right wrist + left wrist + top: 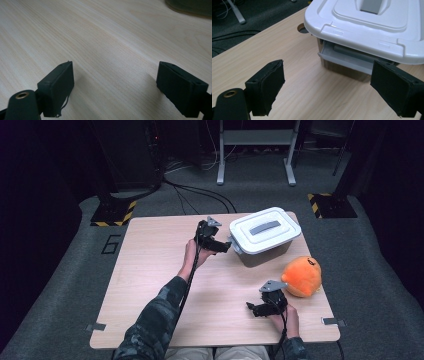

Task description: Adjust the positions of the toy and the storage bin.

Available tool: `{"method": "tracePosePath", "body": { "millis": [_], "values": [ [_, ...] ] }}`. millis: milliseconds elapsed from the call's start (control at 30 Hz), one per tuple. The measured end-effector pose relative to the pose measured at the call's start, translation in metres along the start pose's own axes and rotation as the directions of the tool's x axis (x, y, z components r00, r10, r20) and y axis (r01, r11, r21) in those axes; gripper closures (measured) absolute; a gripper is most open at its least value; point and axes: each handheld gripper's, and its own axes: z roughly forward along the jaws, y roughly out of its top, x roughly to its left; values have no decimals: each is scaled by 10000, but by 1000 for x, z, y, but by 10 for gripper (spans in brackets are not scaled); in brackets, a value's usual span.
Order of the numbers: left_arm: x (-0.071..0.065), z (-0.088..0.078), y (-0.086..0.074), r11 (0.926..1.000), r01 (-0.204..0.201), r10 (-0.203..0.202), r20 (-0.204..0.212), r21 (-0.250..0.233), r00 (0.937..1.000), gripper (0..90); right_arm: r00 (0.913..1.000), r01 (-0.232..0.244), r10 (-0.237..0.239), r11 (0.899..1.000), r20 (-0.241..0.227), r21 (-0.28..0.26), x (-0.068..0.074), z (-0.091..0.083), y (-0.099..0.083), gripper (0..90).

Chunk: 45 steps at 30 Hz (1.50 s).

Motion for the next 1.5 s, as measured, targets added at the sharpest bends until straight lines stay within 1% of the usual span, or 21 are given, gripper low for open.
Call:
{"method": "tracePosePath", "body": {
  "millis": [67, 133, 233, 300, 367, 467, 567, 600, 633, 667, 833, 900, 967, 1000, 1067, 1100, 1133, 1200, 1267, 1333, 1500],
  "values": [
    [-1, 4, 2, 10000, 23, -23, -42, -33, 10000, 122, 10000, 21, -21, 10000, 6, -16, 0, 0, 0, 140],
    [-3, 10, 4, 9997, 152, -155, -163, -175, 9997, 128, 10000, 19, -19, 10000, 11, -18, 0, 0, 0, 142],
    [-4, 16, 5, 9998, 140, -142, -205, -104, 9997, 134, 10000, 16, -16, 10000, 12, -19, 0, 0, 0, 142],
    [-4, 19, 6, 10000, 30, -30, -209, -30, 9998, 138, 10000, 41, -41, 10000, 38, -29, 0, 0, 0, 142],
    [-6, 22, 6, 9999, 105, -107, -243, -94, 9996, 142, 10000, 45, -45, 10000, 17, -22, 0, 0, 0, 142],
    [-7, 26, 5, 10000, 75, -75, -282, -8, 9996, 146, 10000, 40, -40, 10000, 36, -29, 0, 0, 0, 142],
    [-6, 28, 4, 9999, 146, -146, -314, -19, 9994, 148, 10000, 39, -38, 10000, 36, -34, 0, 0, 0, 142],
    [-5, 28, 4, 9999, 104, -103, -248, 46, 9996, 146, 10000, 37, -37, 10000, 35, -33, 0, 0, 0, 142],
    [-5, 29, 3, 9996, 270, -271, -220, -43, 9994, 146, 10000, 42, -42, 10000, 35, -34, 0, 0, 0, 142],
    [-4, 29, 3, 9998, 195, -195, -192, 18, 9996, 147, 10000, 41, -41, 10000, 35, -31, 0, 0, 0, 142],
    [-4, 29, 3, 9998, 186, -185, -164, 38, 9997, 147, 10000, 45, -45, 10000, 39, -31, 0, 0, 0, 142],
    [-5, 29, 3, 9998, 215, -216, -233, -58, 9995, 148, 10000, 43, -42, 10000, 45, -30, 0, 0, 0, 142],
    [-6, 28, 3, 10000, 42, -40, -288, 56, 9996, 149, 10000, 45, -44, 10000, 47, -32, 0, 0, 0, 142],
    [-7, 29, 3, 9999, 142, -143, -323, -15, 9994, 150, 10000, 46, -46, 10000, 48, -31, 0, 0, 0, 142],
    [-7, 28, 4, 10000, 94, -94, -381, 6, 9992, 151, 10000, 49, -48, 10000, 50, -29, 0, 0, 0, 142],
    [-7, 28, 4, 10000, 42, -40, -421, 36, 9991, 151, 10000, 48, -48, 10000, 47, -31, 0, 0, 0, 143],
    [-7, 27, 4, 9999, -102, 105, -426, 80, 9990, 154, 10000, 48, -48, 10000, 48, -32, 0, 0, 0, 142],
    [-8, 27, 5, 9999, -93, 96, -509, 64, 9987, 158, 10000, 45, -45, 10000, 49, -31, 0, 0, 0, 142],
    [-8, 26, 5, 9999, -72, 79, -519, 142, 9986, 160, 10000, 47, -47, 10000, 50, -33, 0, 0, 0, 142],
    [-8, 26, 5, 9999, -86, 92, -519, 124, 9986, 161, 10000, 48, -48, 10000, 50, -32, 0, 0, 0, 142],
    [-9, 24, 4, 9996, -200, 211, -563, 210, 9982, 161, 10000, 45, -45, 10000, 50, -33, 0, 0, 0, 143]
  ]
}}
